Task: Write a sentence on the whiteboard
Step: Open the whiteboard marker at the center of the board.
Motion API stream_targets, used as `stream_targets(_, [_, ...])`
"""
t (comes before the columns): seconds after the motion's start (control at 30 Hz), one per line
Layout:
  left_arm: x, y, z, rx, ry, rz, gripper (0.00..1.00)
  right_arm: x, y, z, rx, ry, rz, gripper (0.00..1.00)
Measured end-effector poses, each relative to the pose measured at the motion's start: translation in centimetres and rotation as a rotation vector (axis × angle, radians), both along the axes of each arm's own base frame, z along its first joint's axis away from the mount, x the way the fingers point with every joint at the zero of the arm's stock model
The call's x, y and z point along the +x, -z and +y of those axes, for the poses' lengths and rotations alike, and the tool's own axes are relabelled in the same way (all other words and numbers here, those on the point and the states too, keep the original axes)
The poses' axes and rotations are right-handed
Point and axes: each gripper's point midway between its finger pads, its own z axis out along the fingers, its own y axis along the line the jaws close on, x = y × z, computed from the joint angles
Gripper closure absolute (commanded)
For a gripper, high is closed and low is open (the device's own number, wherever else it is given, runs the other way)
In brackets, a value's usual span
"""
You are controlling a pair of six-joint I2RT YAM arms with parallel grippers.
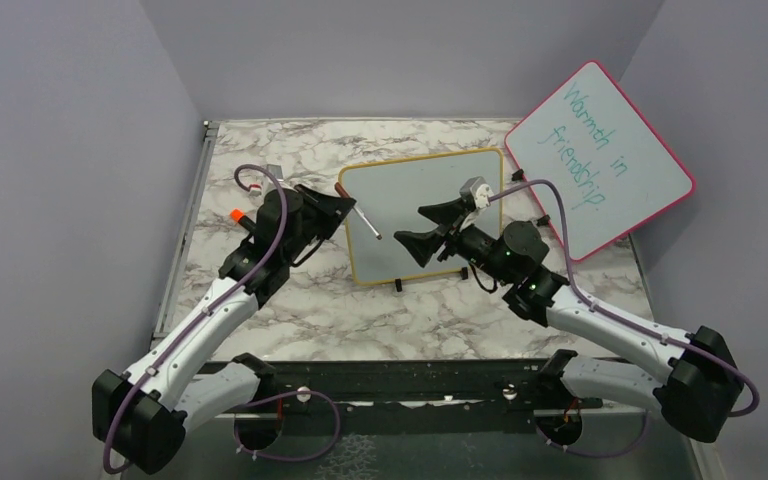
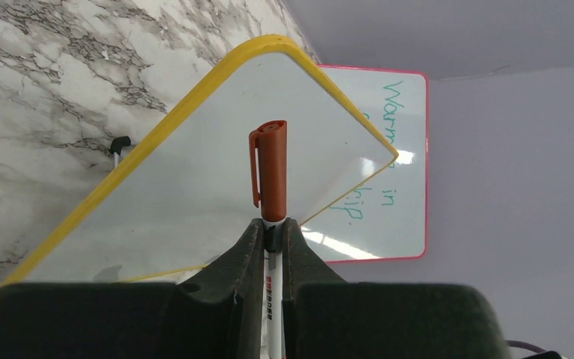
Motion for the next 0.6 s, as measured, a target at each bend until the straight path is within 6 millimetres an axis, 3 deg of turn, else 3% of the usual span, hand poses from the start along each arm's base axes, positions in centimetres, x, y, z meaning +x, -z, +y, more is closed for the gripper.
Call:
stream_targets(0.37, [-0.2,0.0,-0.3,-0.095,-0.073,0.002,1.00,-0.3,0.2,3.1,0.035,-0.011,-0.045,0.29])
stream_targets(0.6, [-0.6,0.3,-0.9,-0.147,-0.078,0.018,1.00,0.8,1.9,4.1,0.019,0.026,-0.025,0.41])
